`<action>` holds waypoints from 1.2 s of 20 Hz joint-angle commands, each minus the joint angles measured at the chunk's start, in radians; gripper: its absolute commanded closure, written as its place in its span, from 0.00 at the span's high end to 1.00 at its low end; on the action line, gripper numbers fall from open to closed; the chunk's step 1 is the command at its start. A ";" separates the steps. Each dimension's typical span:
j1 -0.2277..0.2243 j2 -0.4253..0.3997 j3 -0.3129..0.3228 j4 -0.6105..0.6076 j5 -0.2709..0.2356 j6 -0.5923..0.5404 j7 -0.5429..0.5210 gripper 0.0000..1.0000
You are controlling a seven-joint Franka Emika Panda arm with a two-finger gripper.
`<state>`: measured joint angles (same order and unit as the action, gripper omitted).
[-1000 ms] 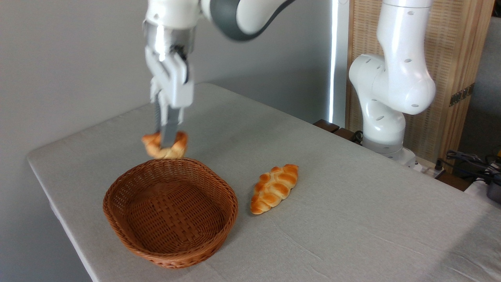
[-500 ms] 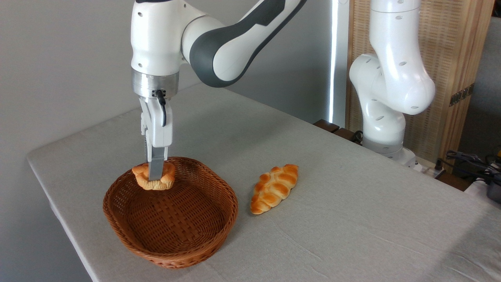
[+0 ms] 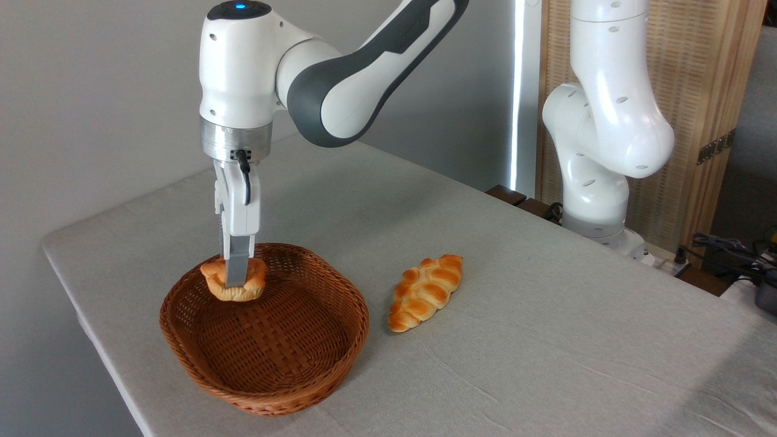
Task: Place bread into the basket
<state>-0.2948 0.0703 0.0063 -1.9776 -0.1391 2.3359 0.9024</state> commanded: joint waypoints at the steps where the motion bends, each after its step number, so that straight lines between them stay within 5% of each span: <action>1: -0.004 -0.003 0.004 0.002 0.007 0.016 0.010 1.00; 7: -0.003 -0.010 0.006 0.005 0.007 0.013 0.006 1.00; 10: 0.029 -0.082 0.018 0.014 0.000 -0.009 -0.005 1.00; 13: 0.083 -0.138 0.021 0.083 0.004 -0.261 -0.074 1.00; 18: 0.170 -0.090 0.041 0.353 0.010 -0.700 -0.083 1.00; 20: 0.184 -0.060 0.041 0.422 0.022 -0.776 -0.089 1.00; 22: 0.184 -0.040 0.031 0.459 0.113 -0.808 -0.111 1.00; 24: 0.184 -0.047 0.027 0.459 0.141 -0.807 -0.111 1.00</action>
<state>-0.1071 -0.0131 0.0447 -1.5791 -0.0504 1.5685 0.8223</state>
